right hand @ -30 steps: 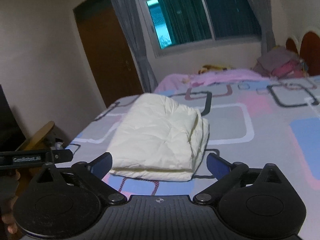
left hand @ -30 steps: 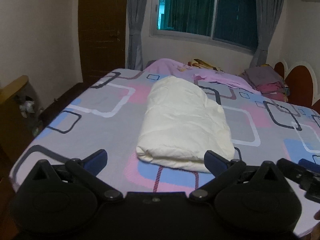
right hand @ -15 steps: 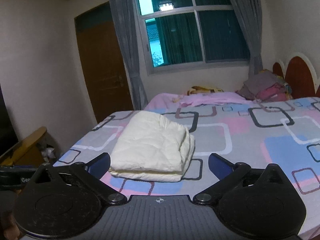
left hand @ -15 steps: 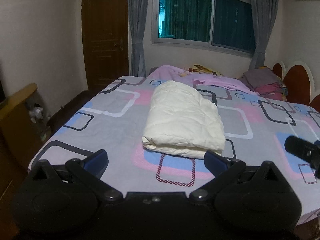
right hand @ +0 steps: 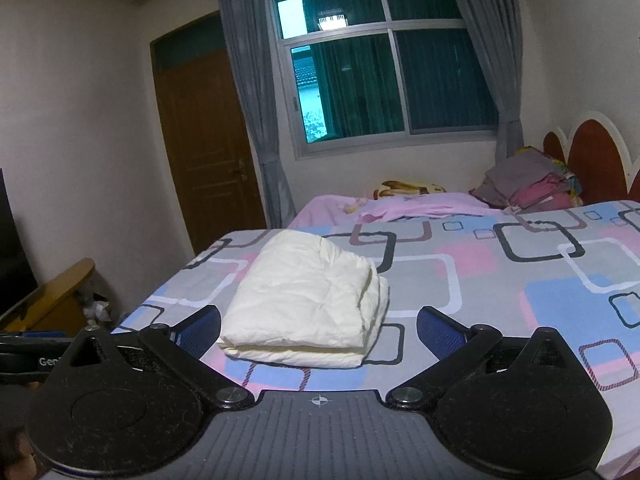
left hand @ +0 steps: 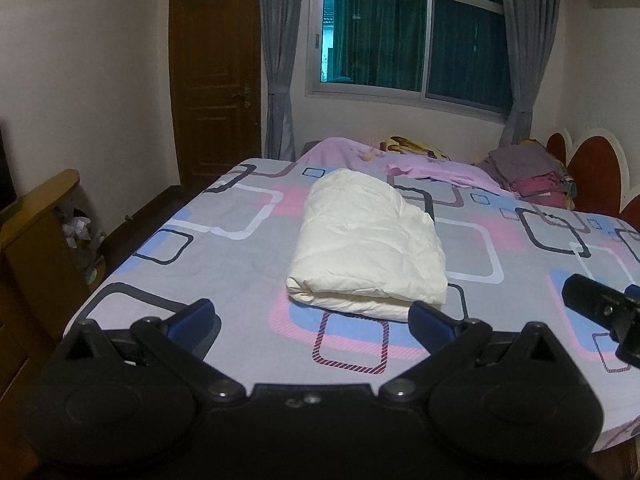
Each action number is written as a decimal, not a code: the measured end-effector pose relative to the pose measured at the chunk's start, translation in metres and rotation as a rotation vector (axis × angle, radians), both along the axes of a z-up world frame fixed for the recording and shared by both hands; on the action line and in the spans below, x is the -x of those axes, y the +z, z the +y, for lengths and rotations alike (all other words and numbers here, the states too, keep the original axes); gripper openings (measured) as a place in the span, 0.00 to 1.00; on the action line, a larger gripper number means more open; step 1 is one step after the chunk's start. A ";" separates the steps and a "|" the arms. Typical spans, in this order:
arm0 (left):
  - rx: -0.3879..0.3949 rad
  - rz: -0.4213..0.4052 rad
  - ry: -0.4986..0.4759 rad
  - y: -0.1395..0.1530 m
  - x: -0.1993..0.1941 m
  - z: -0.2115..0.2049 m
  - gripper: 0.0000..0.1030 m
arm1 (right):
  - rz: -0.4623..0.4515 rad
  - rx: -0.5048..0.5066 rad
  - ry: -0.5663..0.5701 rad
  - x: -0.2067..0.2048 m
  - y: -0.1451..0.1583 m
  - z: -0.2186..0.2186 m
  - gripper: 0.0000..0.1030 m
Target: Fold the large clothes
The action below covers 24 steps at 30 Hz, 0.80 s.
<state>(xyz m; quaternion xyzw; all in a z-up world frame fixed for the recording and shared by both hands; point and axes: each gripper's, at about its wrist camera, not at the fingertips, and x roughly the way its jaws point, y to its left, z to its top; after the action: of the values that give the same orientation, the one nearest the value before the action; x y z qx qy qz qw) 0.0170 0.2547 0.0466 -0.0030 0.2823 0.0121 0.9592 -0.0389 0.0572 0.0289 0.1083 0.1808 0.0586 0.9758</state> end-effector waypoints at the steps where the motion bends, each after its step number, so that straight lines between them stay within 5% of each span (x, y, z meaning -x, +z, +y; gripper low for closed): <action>1: -0.002 -0.003 0.002 0.000 0.001 0.000 1.00 | 0.000 0.000 -0.002 0.001 -0.001 -0.002 1.00; 24: 0.001 -0.010 0.033 0.005 0.004 0.002 1.00 | 0.018 0.005 0.012 -0.006 -0.008 -0.007 1.00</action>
<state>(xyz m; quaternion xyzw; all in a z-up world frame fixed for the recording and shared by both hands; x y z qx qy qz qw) 0.0129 0.2568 0.0512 -0.0084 0.2773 0.0275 0.9603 -0.0331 0.0500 0.0213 0.1052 0.1902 0.0628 0.9741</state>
